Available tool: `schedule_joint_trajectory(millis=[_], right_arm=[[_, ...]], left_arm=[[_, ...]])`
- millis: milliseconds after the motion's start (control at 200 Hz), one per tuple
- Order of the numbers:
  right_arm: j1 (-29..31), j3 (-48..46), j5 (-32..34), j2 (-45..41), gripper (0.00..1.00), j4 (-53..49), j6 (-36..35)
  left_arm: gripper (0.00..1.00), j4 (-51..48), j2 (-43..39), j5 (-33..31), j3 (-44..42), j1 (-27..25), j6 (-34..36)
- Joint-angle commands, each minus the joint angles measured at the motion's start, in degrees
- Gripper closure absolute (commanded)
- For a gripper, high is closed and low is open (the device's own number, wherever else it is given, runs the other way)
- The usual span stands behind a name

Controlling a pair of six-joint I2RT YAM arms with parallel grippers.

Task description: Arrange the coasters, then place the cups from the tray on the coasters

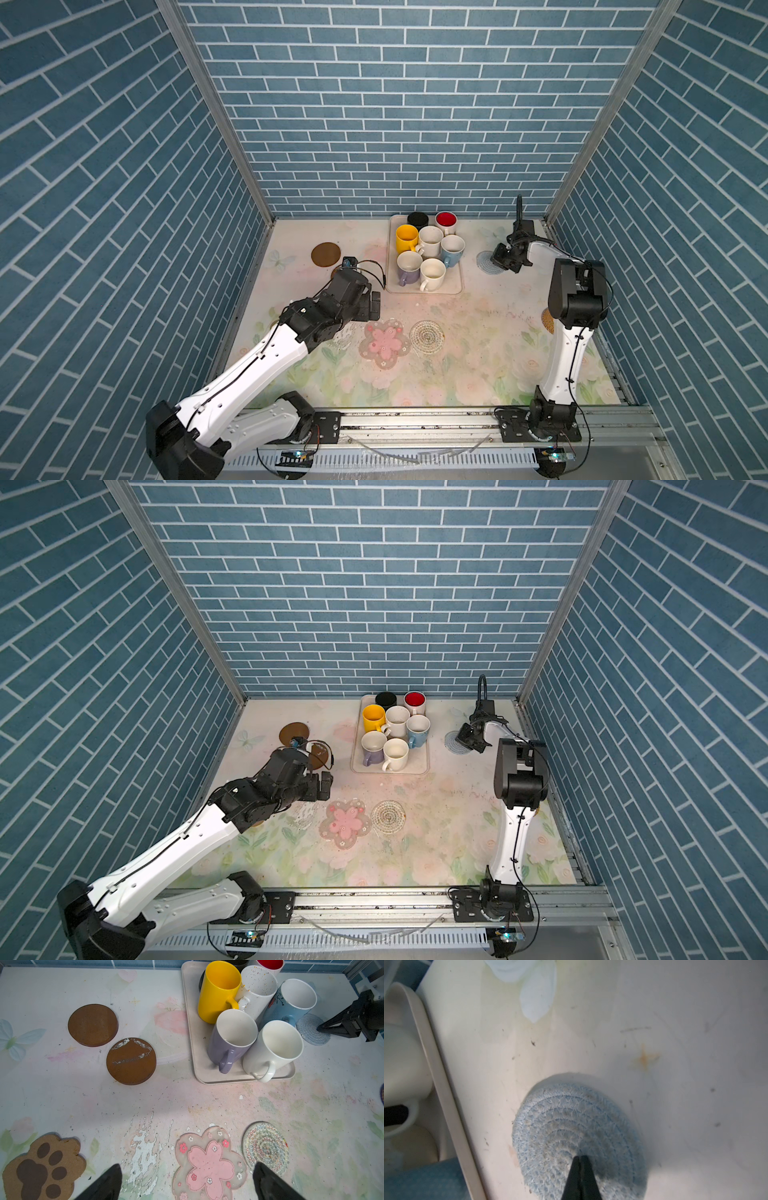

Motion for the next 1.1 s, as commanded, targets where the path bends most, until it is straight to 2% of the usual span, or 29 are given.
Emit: schedule_joint_trajectory(millis=[0, 270, 440, 1090], right_arm=[[1.16, -7.55, 1.39, -2.66, 1.00, -2.38, -0.78], [3.37, -22.86, 3.61, -13.34, 1.00, 0.60, -0.51], [5.76, -27.00, 0.86, -16.79, 1.00, -1.49, -1.52], [23.27, -45.90, 3.47, -35.47, 1.00, -5.07, 1.66]], left_arm=[[0.01, -2.19, -1.94, 0.72, -1.09, 0.29, -0.12], [0.01, -1.39, -4.23, 2.86, -3.23, 0.31, -0.41], [0.01, -0.05, -4.13, 2.87, -4.30, 0.33, -0.72], [0.01, 5.47, -2.78, 1.31, -6.67, 0.33, -4.67]])
